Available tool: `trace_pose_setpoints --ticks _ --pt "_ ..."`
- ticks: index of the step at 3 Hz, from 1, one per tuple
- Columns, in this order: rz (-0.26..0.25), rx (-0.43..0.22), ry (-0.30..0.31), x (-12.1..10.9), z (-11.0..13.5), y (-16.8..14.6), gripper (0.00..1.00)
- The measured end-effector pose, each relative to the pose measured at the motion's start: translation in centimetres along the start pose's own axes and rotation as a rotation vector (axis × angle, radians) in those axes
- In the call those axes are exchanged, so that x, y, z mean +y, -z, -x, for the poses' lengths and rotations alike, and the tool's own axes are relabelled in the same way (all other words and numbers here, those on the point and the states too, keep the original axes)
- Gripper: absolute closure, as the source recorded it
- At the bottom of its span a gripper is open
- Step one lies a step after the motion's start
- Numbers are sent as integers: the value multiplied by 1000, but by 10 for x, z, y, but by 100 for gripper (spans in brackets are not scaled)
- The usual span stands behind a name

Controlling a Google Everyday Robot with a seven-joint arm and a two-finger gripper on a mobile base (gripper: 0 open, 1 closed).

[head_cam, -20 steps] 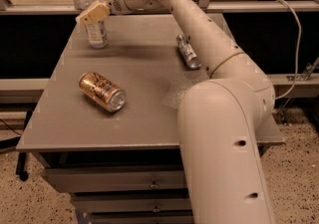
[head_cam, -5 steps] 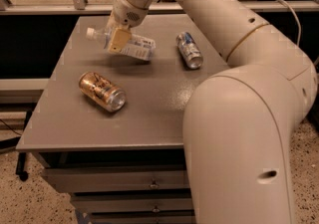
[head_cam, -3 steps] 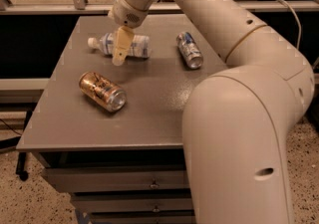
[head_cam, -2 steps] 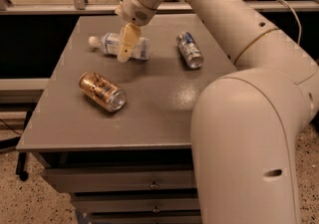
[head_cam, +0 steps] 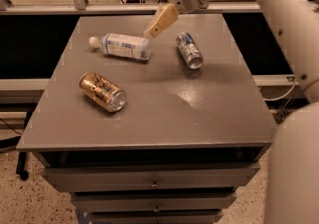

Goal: Knock blue plastic bottle over

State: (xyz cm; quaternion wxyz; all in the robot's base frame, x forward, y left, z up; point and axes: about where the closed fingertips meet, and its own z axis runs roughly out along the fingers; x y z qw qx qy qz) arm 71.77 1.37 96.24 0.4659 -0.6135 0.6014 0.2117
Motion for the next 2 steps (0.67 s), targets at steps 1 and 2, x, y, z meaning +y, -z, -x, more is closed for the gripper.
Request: trace_pose_setpoints --ticks 1,2 --pt "-146 -146 -38 -3 4 59 0" --pt "-230 -148 -82 -8 -22 101 0"
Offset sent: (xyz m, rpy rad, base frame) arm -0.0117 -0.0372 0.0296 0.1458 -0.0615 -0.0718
